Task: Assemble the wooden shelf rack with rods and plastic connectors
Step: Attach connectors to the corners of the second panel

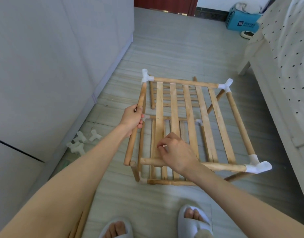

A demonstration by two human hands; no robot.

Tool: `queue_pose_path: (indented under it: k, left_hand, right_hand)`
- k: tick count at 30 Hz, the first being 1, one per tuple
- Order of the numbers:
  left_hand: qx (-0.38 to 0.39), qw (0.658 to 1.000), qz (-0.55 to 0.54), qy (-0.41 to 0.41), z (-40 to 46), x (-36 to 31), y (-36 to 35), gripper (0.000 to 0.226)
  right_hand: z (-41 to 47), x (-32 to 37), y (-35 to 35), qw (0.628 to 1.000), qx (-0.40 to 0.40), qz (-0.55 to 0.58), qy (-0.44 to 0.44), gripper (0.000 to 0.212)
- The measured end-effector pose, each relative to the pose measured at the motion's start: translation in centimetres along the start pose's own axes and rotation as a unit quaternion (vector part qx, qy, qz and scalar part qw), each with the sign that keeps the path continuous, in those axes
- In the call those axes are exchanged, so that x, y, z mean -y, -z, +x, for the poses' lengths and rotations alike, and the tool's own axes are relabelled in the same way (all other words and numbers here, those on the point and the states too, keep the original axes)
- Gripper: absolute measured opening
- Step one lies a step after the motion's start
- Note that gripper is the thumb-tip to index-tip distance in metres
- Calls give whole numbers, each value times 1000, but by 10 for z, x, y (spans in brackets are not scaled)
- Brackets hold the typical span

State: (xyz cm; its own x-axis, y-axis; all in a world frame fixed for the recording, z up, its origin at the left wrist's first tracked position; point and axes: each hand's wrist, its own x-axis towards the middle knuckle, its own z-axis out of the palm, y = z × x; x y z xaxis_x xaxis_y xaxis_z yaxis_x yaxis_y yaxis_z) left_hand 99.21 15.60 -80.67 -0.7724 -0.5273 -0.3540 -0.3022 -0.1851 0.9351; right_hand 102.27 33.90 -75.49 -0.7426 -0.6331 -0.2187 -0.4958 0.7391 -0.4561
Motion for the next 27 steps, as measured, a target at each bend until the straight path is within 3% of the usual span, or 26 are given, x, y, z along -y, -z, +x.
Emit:
queue_pose_path:
  k: [19, 27]
  left_hand:
    - [3, 999, -45, 8, 8, -3, 1, 17]
    - [18, 987, -126, 99, 20, -32, -9, 11]
  right_hand:
    - [0, -8, -7, 999, 15, -29, 11, 24]
    - [2, -10, -6, 1000, 9, -11, 18, 24]
